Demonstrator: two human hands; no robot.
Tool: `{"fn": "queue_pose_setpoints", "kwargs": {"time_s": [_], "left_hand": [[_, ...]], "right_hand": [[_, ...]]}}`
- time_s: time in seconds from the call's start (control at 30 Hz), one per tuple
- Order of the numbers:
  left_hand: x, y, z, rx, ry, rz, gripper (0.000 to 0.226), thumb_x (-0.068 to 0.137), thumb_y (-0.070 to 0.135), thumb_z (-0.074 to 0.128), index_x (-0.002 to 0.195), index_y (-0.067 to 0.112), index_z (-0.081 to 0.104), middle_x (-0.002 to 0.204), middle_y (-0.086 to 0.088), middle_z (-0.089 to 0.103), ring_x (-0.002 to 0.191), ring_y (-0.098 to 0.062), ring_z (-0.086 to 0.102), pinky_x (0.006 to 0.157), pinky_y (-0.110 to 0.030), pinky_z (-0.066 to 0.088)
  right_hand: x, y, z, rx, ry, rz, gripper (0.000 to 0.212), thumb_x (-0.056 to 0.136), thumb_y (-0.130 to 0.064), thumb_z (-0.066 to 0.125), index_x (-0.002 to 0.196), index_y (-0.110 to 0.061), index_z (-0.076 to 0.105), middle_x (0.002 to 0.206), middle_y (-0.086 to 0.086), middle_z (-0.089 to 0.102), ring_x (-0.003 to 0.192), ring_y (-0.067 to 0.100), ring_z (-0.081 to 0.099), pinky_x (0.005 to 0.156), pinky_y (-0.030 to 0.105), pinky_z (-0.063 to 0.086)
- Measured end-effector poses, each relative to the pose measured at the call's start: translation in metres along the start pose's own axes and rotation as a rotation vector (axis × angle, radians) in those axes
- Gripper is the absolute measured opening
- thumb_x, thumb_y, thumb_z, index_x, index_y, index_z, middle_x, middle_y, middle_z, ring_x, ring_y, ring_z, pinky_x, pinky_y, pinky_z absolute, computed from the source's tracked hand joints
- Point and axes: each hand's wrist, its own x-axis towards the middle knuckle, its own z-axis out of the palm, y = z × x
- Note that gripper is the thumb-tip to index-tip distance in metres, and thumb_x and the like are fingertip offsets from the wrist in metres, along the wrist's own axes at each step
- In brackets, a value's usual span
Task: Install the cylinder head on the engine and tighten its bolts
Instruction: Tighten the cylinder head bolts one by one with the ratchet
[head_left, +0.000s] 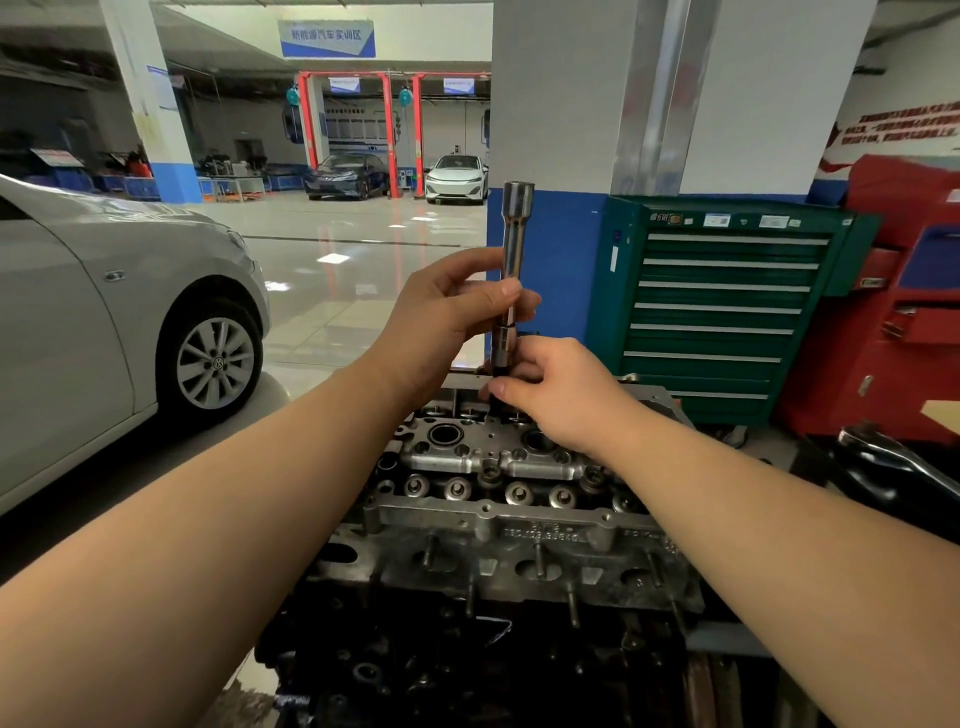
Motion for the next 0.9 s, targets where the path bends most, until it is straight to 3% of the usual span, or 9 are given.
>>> {"fn": "queue_pose_setpoints", "kwargs": {"time_s": [0.07,0.17,0.23,0.4,0.43,0.57,0.7,0.8,0.9], "left_hand": [[0.0005,0.0,0.001,0.003,0.023,0.003,0.039,0.091,0.018,0.078,0.127,0.006,0.068,0.103,-0.009,0.078,0.096,-0.025,0.073,0.095,-0.048,0.056],[0.0025,-0.002,-0.0004,0.071,0.04,0.027,0.023,0.086,0.019,0.085,0.108,0.018,0.079,0.092,0.002,0.076,0.087,-0.017,0.072,0.083,-0.032,0.06],[0.0037,-0.0029,-0.0013,0.083,0.04,0.031,0.024,0.084,0.017,0.087,0.108,0.019,0.08,0.089,-0.002,0.075,0.086,-0.017,0.074,0.083,-0.028,0.06],[0.0053,-0.0029,-0.0032,0.017,0.044,0.046,0.037,0.087,0.01,0.083,0.122,0.006,0.071,0.094,-0.023,0.075,0.087,-0.03,0.079,0.086,-0.04,0.062],[0.0047,-0.0034,-0.0034,0.007,0.032,0.043,0.036,0.09,0.009,0.08,0.124,0.003,0.069,0.098,-0.023,0.076,0.089,-0.031,0.079,0.085,-0.039,0.062],[0.0016,-0.0032,-0.0019,-0.033,-0.061,0.022,0.03,0.098,0.008,0.069,0.128,0.001,0.066,0.102,-0.015,0.078,0.096,-0.031,0.076,0.085,-0.038,0.06],[0.004,-0.0013,-0.0002,0.031,-0.025,0.032,0.022,0.085,0.016,0.082,0.106,0.016,0.077,0.094,-0.001,0.073,0.085,-0.019,0.07,0.084,-0.036,0.06],[0.0055,-0.0018,-0.0026,0.058,0.007,0.033,0.024,0.086,0.012,0.085,0.109,0.017,0.079,0.09,-0.009,0.07,0.083,-0.019,0.072,0.084,-0.035,0.061],[0.0038,0.0005,-0.0017,-0.008,-0.007,0.009,0.04,0.089,0.006,0.08,0.127,0.003,0.069,0.088,-0.012,0.072,0.085,-0.028,0.075,0.088,-0.045,0.06]], "right_hand": [[0.0012,-0.0007,0.0008,-0.032,0.017,-0.007,0.013,0.096,-0.029,0.073,0.107,-0.033,0.068,0.103,-0.01,0.076,0.097,0.01,0.07,0.086,0.034,0.051],[0.0028,-0.0008,0.0031,-0.059,0.033,-0.009,0.017,0.092,-0.037,0.078,0.102,-0.033,0.065,0.095,-0.01,0.073,0.088,0.01,0.067,0.072,0.028,0.044],[0.0028,-0.0008,0.0036,-0.066,0.039,-0.009,0.02,0.09,-0.04,0.079,0.101,-0.032,0.064,0.092,-0.01,0.071,0.084,0.009,0.065,0.068,0.027,0.043],[0.0001,-0.0009,0.0026,0.068,-0.012,-0.027,0.017,0.097,-0.02,0.073,0.11,-0.03,0.068,0.114,-0.006,0.076,0.113,0.012,0.069,0.103,0.041,0.052],[0.0006,-0.0007,0.0016,0.058,-0.012,-0.024,0.017,0.097,-0.018,0.072,0.11,-0.028,0.069,0.112,-0.006,0.077,0.111,0.013,0.07,0.102,0.041,0.052],[0.002,-0.0014,0.0001,-0.013,0.101,-0.014,0.018,0.086,-0.033,0.084,0.095,-0.031,0.069,0.083,-0.009,0.074,0.079,0.01,0.069,0.069,0.028,0.044],[0.0018,-0.0007,0.0014,-0.012,0.103,-0.009,0.022,0.083,-0.041,0.086,0.095,-0.032,0.069,0.08,-0.009,0.072,0.073,0.005,0.066,0.063,0.026,0.043],[0.001,-0.0002,0.0016,0.076,0.029,-0.034,0.014,0.091,-0.03,0.08,0.098,-0.037,0.069,0.095,-0.014,0.078,0.092,-0.001,0.071,0.088,0.034,0.056],[0.0016,-0.0005,0.0017,0.086,-0.007,-0.013,0.018,0.094,-0.022,0.077,0.101,-0.036,0.07,0.108,-0.007,0.079,0.108,0.01,0.072,0.107,0.045,0.051]]}}
